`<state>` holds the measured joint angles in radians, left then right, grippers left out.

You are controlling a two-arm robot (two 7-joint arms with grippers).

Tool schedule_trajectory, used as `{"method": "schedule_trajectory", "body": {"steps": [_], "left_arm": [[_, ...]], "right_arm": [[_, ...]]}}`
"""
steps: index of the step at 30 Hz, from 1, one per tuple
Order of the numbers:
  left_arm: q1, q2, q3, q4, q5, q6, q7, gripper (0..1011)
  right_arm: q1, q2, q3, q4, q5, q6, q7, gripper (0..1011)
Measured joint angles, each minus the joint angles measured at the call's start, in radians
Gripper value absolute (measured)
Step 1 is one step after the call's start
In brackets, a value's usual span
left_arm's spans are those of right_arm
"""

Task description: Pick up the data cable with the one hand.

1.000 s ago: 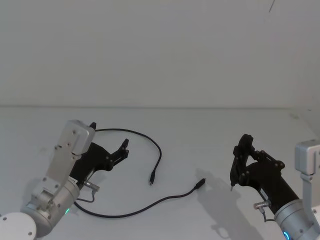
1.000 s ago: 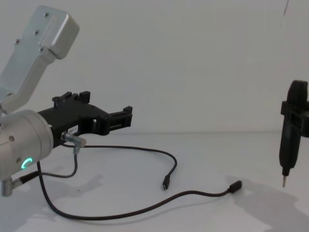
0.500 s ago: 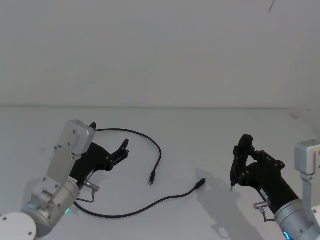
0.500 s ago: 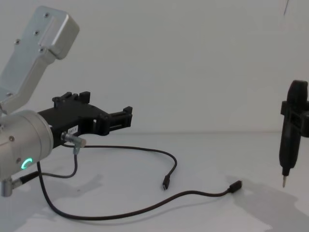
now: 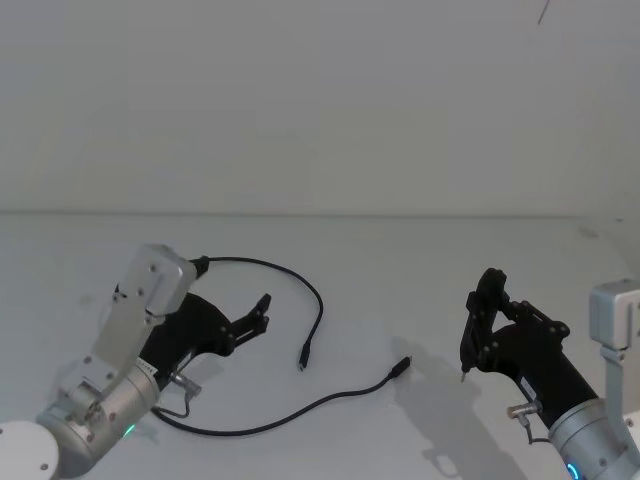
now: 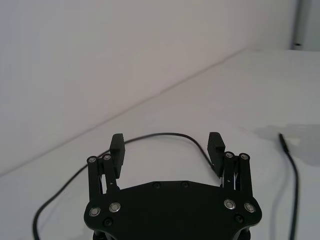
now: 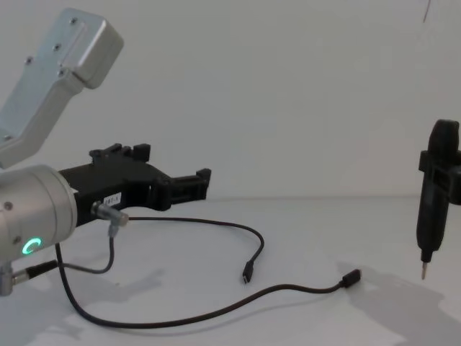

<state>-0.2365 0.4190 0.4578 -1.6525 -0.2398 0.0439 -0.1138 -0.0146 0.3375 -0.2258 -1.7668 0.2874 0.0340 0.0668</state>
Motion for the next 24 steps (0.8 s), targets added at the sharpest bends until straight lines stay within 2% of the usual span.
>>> {"method": "schedule_trajectory", "body": {"steps": [17, 24], "left_arm": [[0.005, 0.088, 0.015, -0.056, -0.101, 0.099, -0.227, 1001], [-0.033, 0.114, 0.05, -0.046, -0.14, 0.166, -0.345, 1001]], "right_arm": [[0.0, 0.0, 0.0, 0.0, 0.0, 0.0, 0.0, 279], [0.0, 0.0, 0.0, 0.0, 0.0, 0.0, 0.0, 279]]}}
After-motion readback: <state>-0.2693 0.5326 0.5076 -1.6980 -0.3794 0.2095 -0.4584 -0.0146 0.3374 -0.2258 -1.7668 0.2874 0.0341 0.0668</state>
